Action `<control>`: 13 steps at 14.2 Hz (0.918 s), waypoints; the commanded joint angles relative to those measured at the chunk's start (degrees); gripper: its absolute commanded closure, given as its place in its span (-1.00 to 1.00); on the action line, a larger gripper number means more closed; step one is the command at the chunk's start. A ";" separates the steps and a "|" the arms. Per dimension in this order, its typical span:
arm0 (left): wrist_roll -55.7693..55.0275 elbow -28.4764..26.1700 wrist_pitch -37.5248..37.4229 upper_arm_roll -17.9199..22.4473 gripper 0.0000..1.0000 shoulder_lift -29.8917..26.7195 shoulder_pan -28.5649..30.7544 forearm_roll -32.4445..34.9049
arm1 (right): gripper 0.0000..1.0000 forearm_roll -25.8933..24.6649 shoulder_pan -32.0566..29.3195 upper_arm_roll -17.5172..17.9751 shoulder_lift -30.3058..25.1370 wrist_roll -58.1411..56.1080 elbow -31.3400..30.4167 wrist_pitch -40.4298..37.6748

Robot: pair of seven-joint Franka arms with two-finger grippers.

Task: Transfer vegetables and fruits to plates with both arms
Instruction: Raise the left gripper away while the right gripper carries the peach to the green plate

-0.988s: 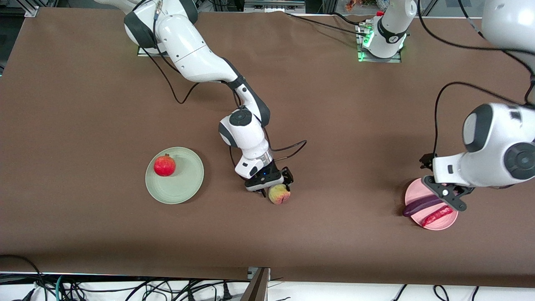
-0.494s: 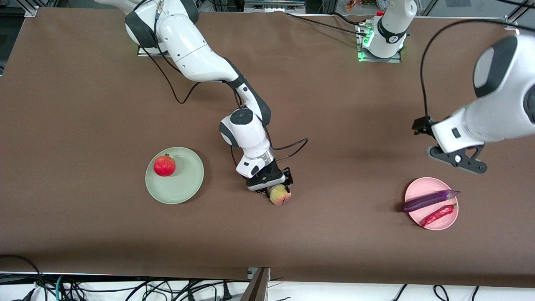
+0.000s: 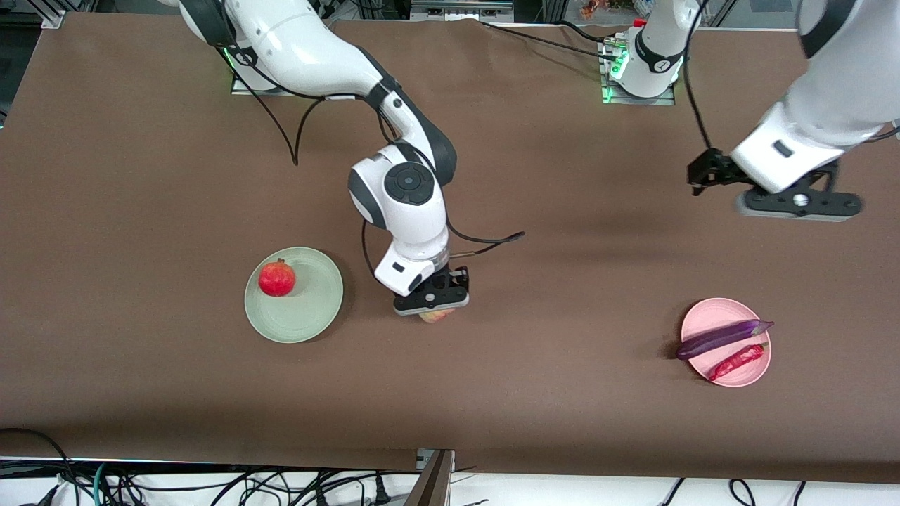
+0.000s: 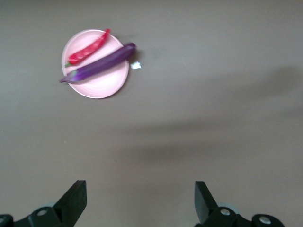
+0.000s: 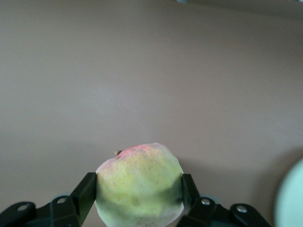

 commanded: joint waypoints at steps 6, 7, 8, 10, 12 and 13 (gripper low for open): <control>1.24 -8.69 3.81 -2.67 -1.00 -6.59 4.78 -1.55 | 0.75 0.49 -12.13 0.28 -9.73 -17.90 -21.32 -2.47; 1.24 -8.17 3.81 -2.67 -1.00 -6.33 4.78 -1.64 | 0.75 0.49 -12.92 0.28 -10.43 -17.91 -22.38 -2.56; 1.16 -8.08 3.73 -2.59 -1.00 -6.16 4.78 -1.64 | 0.75 0.58 -13.54 0.28 -10.87 -17.91 -23.17 -2.65; 1.16 -8.08 3.64 -2.67 -1.00 -6.24 4.69 -1.64 | 0.75 0.66 -13.81 0.28 -11.66 -18.00 -24.05 -2.74; 1.16 -8.08 2.94 -2.67 -1.00 -6.16 4.61 -1.64 | 0.75 2.06 -14.07 0.28 -12.10 -18.17 -23.89 -3.17; 1.16 -8.08 2.85 -2.67 -1.00 -6.24 4.69 -1.73 | 0.75 2.16 -14.68 0.28 -12.80 -18.52 -23.80 -3.96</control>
